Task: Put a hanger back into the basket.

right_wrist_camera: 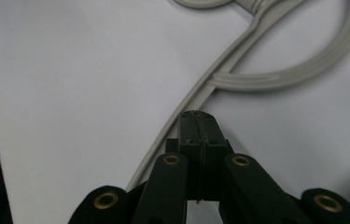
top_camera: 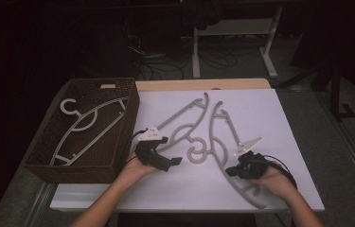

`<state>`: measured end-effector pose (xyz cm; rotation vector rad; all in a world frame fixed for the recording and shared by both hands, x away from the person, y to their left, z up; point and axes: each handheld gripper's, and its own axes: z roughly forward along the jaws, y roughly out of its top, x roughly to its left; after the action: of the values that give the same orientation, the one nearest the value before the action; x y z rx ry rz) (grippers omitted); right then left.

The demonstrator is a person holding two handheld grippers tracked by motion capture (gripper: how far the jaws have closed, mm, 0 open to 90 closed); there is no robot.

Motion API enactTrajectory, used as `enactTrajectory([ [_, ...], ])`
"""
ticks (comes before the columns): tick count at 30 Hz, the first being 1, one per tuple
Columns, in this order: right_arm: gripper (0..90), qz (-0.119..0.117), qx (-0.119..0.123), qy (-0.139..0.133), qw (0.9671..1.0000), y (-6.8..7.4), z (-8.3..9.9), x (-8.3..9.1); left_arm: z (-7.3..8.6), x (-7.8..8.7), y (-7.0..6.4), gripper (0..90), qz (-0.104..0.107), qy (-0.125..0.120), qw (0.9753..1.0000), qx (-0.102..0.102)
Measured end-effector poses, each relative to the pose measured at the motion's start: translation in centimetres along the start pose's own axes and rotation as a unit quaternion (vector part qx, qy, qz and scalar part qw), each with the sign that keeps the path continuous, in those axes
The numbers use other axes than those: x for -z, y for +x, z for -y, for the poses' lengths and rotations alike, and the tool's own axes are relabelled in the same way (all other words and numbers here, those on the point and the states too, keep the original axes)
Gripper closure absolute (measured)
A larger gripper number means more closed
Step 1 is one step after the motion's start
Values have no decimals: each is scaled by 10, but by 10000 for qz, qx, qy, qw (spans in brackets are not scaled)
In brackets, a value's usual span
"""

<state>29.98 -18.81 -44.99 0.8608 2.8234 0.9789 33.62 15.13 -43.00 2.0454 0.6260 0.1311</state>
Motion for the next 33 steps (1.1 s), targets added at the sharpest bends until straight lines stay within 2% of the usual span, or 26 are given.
enactTrajectory([
  [1,889,-40,90,9,10000,4,-5,-4,0,0,0,0,-4,9,10000,-8],
  [11,889,-204,335,-112,9992,20,-24,-18,0,-2,-1,0,16,65,10000,-22],
  [23,890,-303,665,-254,9970,40,-50,-43,0,-4,-2,0,36,137,9999,-32],
  [33,890,-366,851,-324,9952,53,-73,-63,0,-3,-2,0,36,85,10000,-17],
])
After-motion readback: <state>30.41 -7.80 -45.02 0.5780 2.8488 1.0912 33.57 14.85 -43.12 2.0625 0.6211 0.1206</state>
